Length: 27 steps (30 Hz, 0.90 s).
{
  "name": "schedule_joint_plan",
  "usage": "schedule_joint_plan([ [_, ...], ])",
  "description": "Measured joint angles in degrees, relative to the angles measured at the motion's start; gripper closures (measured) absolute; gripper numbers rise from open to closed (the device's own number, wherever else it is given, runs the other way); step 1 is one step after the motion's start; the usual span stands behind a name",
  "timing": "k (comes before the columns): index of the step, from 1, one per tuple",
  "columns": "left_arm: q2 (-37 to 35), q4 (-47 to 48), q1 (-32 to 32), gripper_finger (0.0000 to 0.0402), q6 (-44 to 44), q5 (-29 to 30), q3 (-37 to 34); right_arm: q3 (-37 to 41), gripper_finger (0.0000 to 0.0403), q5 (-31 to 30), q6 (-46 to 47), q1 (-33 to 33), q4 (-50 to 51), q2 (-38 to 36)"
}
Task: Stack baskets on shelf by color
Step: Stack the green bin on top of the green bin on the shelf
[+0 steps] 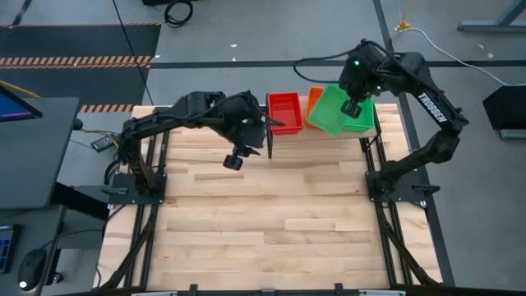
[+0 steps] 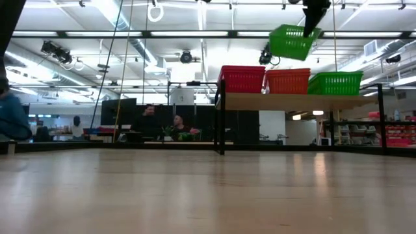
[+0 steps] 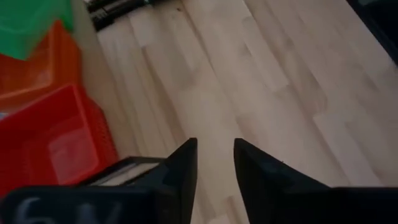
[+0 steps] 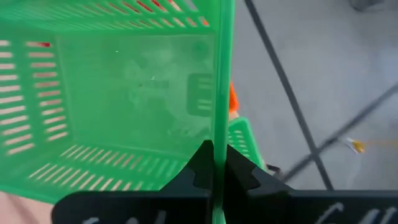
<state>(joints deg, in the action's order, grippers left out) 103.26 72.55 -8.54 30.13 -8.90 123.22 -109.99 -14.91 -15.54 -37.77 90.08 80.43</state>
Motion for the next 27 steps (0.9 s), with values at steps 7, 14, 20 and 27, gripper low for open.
schedule_joint_plan([
  [7, -0.1, 3.8, -3.1, 0.0297, 0.9, 0.1, 0.0, 0.8, 0.0391, -3.2, -7.9, -5.3, 0.0, 0.1],
  [14, -0.1, 5.9, -5.0, 0.0307, 1.2, -0.2, 0.0, 0.8, 0.0391, -8.2, -15.9, -8.8, 0.0, -2.7],
  [20, -0.1, 6.3, -6.7, 0.0314, 1.2, -3.4, 0.0, 0.8, 0.0391, -8.2, -24.9, -14.1, 0.0, -6.5],
  [27, -0.1, 6.1, -7.4, 0.0319, 2.1, -4.2, 0.0, 3.9, 0.0391, -9.1, -30.0, -16.8, 0.0, -7.3],
])
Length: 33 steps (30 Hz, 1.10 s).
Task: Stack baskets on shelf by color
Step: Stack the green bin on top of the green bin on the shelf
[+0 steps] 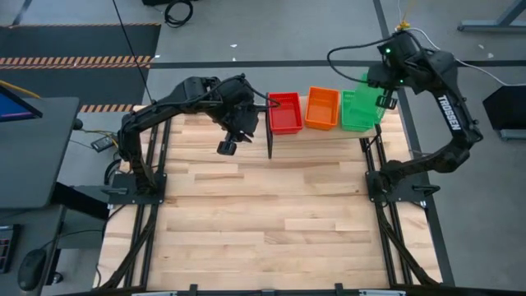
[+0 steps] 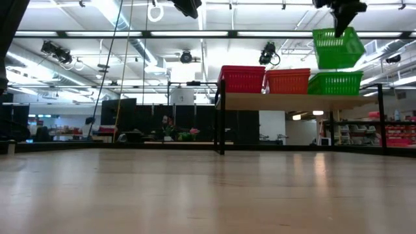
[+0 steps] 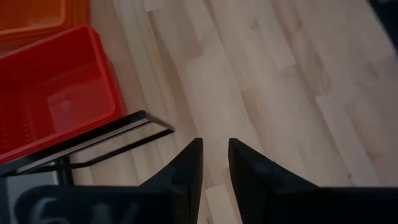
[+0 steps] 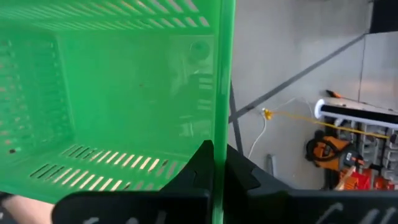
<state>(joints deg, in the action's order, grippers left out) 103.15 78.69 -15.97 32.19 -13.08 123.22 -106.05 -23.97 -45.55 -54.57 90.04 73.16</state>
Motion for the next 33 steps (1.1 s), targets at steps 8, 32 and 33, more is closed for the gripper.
schedule_joint_plan([
  [8, 0.0, 0.0, -0.4, 0.0320, 0.6, -1.4, 0.0, 9.2, 0.0392, -0.2, -0.1, 0.0, 0.0, -0.7],
  [32, 0.0, -0.8, -0.3, 0.0322, 0.0, -2.2, 0.0, 12.5, 0.0273, 7.6, 7.8, 0.0, 0.0, -1.4],
  [33, 0.0, -0.8, -0.3, 0.0322, 0.0, -2.2, 0.0, 12.5, 0.0263, 7.6, 8.1, 0.0, -0.1, -1.6],
])
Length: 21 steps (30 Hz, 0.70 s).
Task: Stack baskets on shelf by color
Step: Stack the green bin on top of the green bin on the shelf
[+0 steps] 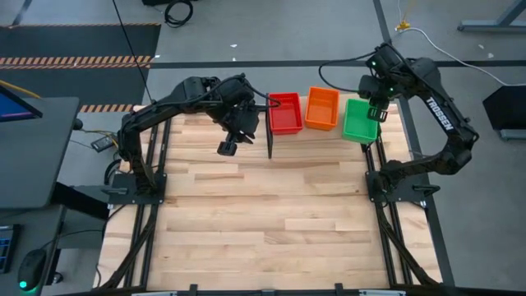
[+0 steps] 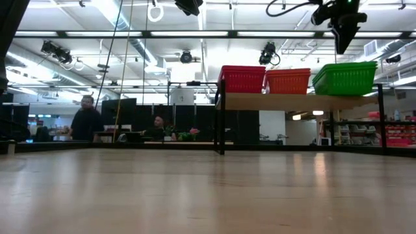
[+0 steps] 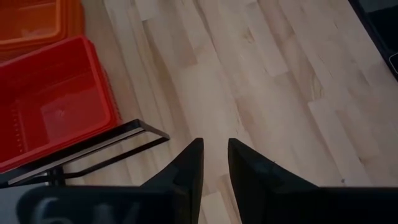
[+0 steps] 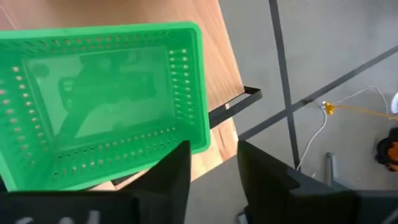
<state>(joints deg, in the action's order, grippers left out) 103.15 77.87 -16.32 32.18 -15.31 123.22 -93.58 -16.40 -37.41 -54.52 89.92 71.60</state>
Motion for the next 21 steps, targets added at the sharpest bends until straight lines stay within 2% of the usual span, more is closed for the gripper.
schedule_joint_plan([
  [3, 0.0, 0.0, 0.0, 0.0322, 0.0, 0.0, 0.0, 0.0, 0.0245, -0.3, 0.4, 0.0, -0.1, -0.4],
  [7, 0.0, 0.0, 0.0, 0.0322, 0.0, 0.0, 0.0, -0.8, 0.0240, 0.3, 2.1, 0.6, 0.0, -0.8],
  [9, 0.0, -0.2, 0.0, 0.0322, 0.0, 0.1, 0.0, -1.6, 0.0241, 2.3, 3.4, 1.4, 0.1, -0.8],
  [14, 0.1, -3.7, 0.0, 0.0322, 0.0, 5.4, 0.0, -2.7, 0.0244, 14.6, 7.7, 4.8, -0.5, -0.5],
  [16, 0.3, -5.8, 0.0, 0.0322, -0.1, 7.4, 0.0, -2.7, 0.0245, 16.0, 10.1, 7.1, -0.4, 0.4],
  [21, 0.8, -7.8, -0.6, 0.0322, -1.2, 7.8, 0.1, -2.7, 0.0245, 16.0, 13.7, 13.1, 0.1, 2.5],
])
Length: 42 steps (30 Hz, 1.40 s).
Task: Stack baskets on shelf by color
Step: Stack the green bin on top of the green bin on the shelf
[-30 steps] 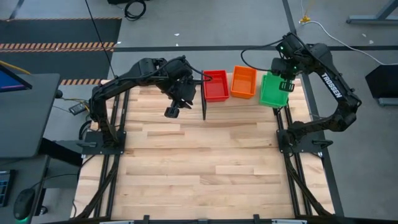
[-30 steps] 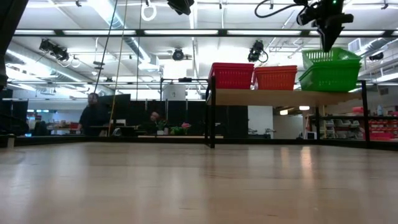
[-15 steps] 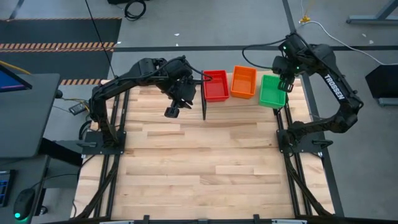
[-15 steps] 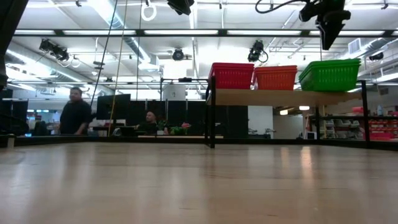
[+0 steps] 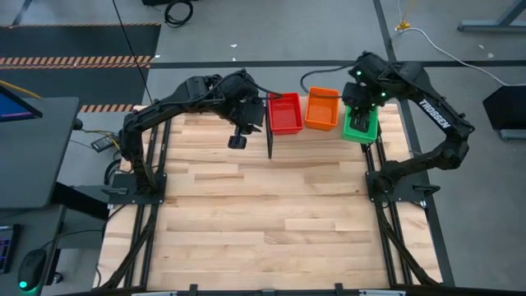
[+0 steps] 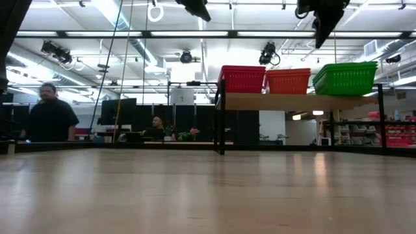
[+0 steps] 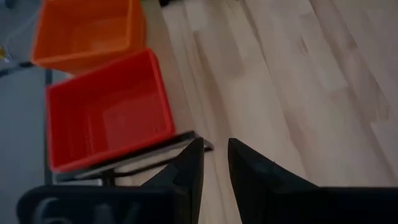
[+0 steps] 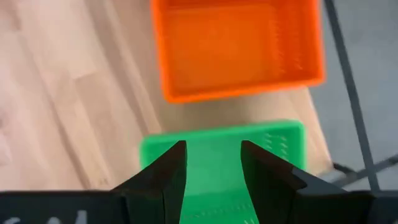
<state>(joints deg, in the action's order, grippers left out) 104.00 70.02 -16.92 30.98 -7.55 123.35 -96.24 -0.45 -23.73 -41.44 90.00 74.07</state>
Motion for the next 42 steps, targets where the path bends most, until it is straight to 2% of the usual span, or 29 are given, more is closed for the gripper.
schedule_joint_plan([
  [5, 1.0, 2.0, -1.3, 0.0322, -0.3, 0.0, 0.0, 0.0, 0.0245, 0.2, 1.3, 7.2, 0.0, 0.3],
  [8, 2.2, 2.5, -1.8, 0.0322, 0.1, -0.5, -0.1, 0.1, 0.0245, -1.3, 7.2, 10.6, 0.0, 0.5],
  [11, 3.4, 2.3, -2.2, 0.0322, 2.0, -4.6, -0.1, 1.9, 0.0245, -2.4, 16.0, 11.9, 0.0, 0.4],
  [13, 4.3, 1.8, -2.1, 0.0322, 3.1, -8.0, -0.1, 3.7, 0.0245, -0.8, 20.9, 12.1, 0.0, -0.2],
  [17, 6.0, -1.0, -1.7, 0.0322, 4.8, -9.4, -0.1, 8.1, 0.0245, 0.8, 24.1, 12.7, 0.0, -3.1],
  [24, 6.4, -4.1, -2.3, 0.0322, 6.2, -9.3, -0.1, 18.6, 0.0245, -3.0, 22.3, 12.9, 0.1, -12.1],
  [27, 6.4, -5.0, -2.9, 0.0322, 6.1, -9.2, -0.1, 22.4, 0.0245, -8.4, 20.0, 12.9, 0.1, -14.4],
  [29, 6.4, -5.5, -2.9, 0.0322, 5.9, -9.2, -0.1, 24.1, 0.0245, -11.0, 18.4, 12.6, 0.1, -14.8],
  [37, 6.4, -5.5, -2.7, 0.0322, 5.7, -9.3, -0.1, 26.8, 0.0245, -11.7, 14.1, 11.4, 0.0, -13.5],
  [42, 6.4, -5.4, -2.8, 0.0322, 5.7, -9.2, -0.1, 28.8, 0.0245, -18.1, 9.2, 11.2, 0.0, -11.9],
])
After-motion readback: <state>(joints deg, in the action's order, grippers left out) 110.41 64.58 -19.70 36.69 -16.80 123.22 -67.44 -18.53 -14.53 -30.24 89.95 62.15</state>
